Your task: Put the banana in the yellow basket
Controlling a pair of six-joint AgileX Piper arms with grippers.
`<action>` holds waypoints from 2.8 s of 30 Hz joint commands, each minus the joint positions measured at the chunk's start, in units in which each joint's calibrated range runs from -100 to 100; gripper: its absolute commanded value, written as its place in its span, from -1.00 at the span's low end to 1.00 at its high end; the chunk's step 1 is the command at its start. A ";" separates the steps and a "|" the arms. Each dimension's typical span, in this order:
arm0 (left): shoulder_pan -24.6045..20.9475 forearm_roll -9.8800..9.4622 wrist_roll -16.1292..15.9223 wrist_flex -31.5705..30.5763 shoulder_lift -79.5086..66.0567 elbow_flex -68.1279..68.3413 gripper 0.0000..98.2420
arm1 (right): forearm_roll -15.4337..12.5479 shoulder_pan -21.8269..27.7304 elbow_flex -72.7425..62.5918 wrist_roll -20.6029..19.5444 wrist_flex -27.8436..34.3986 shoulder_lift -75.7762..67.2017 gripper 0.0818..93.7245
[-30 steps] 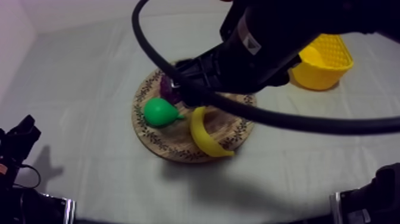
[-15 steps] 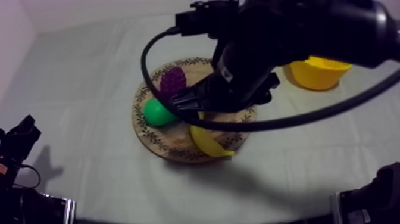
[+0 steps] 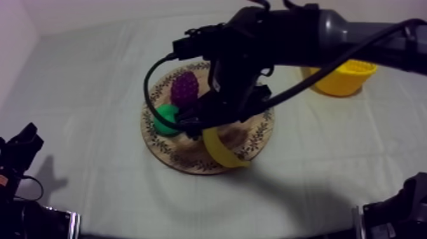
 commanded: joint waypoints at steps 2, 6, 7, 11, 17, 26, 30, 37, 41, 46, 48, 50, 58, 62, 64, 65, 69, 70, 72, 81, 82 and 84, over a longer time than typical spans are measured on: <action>0.02 0.03 0.02 0.00 -0.05 -0.01 -1.00 | -0.83 0.50 -0.53 1.15 -0.74 2.67 0.47; 0.02 0.03 -0.01 0.00 -0.05 -0.01 -1.00 | -1.40 0.87 -0.93 1.90 -2.26 5.58 0.45; 0.02 0.03 0.00 0.00 -0.05 -0.01 -1.00 | -1.50 0.91 -1.03 2.02 -2.58 6.27 0.44; 0.02 0.03 0.02 0.00 -0.05 -0.01 -1.00 | -1.93 0.90 -1.34 2.39 -3.62 8.75 0.42; 0.02 0.03 0.02 0.00 -0.05 -0.01 -1.00 | -2.22 0.60 -2.52 2.50 -4.40 11.92 0.36; 0.02 0.03 -0.01 0.00 -0.05 -0.01 -1.00 | -2.25 0.65 -5.76 2.48 -3.41 16.05 0.27; 0.02 0.03 0.01 0.00 -0.05 -0.01 -1.00 | -2.14 0.73 -8.31 2.69 -1.12 18.30 0.13; 0.02 0.03 0.01 0.00 -0.05 -0.01 -1.00 | -1.72 0.86 -10.65 2.37 1.34 20.18 -0.48; 0.02 0.03 0.01 0.00 -0.05 -0.01 -1.00 | -0.67 0.81 -9.47 1.34 1.25 19.12 -0.62; 0.02 0.03 -0.01 0.00 -0.05 -0.01 -1.00 | 0.79 0.75 -6.11 0.07 1.60 14.28 -0.67; 0.02 0.03 0.00 0.00 -0.05 -0.01 -1.00 | 1.36 0.75 -4.77 -0.19 2.26 11.32 -0.68; 0.02 0.03 0.02 0.00 -0.05 -0.01 -1.00 | 2.17 0.70 -3.49 -0.38 3.05 7.81 -0.68; 0.02 0.03 0.01 0.00 -0.05 -0.01 -1.00 | 7.21 2.40 -1.51 -0.65 6.32 -7.60 -0.66; 0.02 0.03 0.01 0.00 -0.05 -0.01 -1.00 | 9.94 5.50 -3.35 0.27 6.96 -13.33 -0.66; 0.02 0.03 0.00 0.00 -0.05 -0.01 -1.00 | 11.13 7.71 -4.61 1.02 6.44 -15.37 -0.65; 0.02 0.03 -0.01 0.00 -0.05 -0.01 -1.00 | 11.67 8.91 -5.37 1.46 6.07 -16.08 -0.65; 0.02 0.03 -0.01 0.00 -0.05 -0.01 -1.00 | 13.61 14.07 -8.82 3.00 4.16 -17.04 -0.64; 0.02 0.03 -0.02 0.00 -0.05 -0.01 -1.00 | 14.02 15.38 -9.65 3.27 3.56 -16.90 -0.64; 0.02 0.03 0.00 0.00 -0.05 -0.01 -1.00 | 14.70 17.92 -11.20 3.79 2.47 -16.27 -0.64; 0.02 0.03 0.01 0.00 -0.05 -0.01 -1.00 | 17.13 26.97 -15.82 4.37 -1.21 -11.30 -0.65; 0.02 0.03 0.00 0.00 -0.05 -0.01 -1.00 | 17.39 27.79 -16.22 4.41 -1.60 -10.72 -0.65; 0.02 0.03 0.00 0.00 -0.05 -0.01 -1.00 | 17.95 29.35 -16.84 4.41 -2.40 -9.61 -0.65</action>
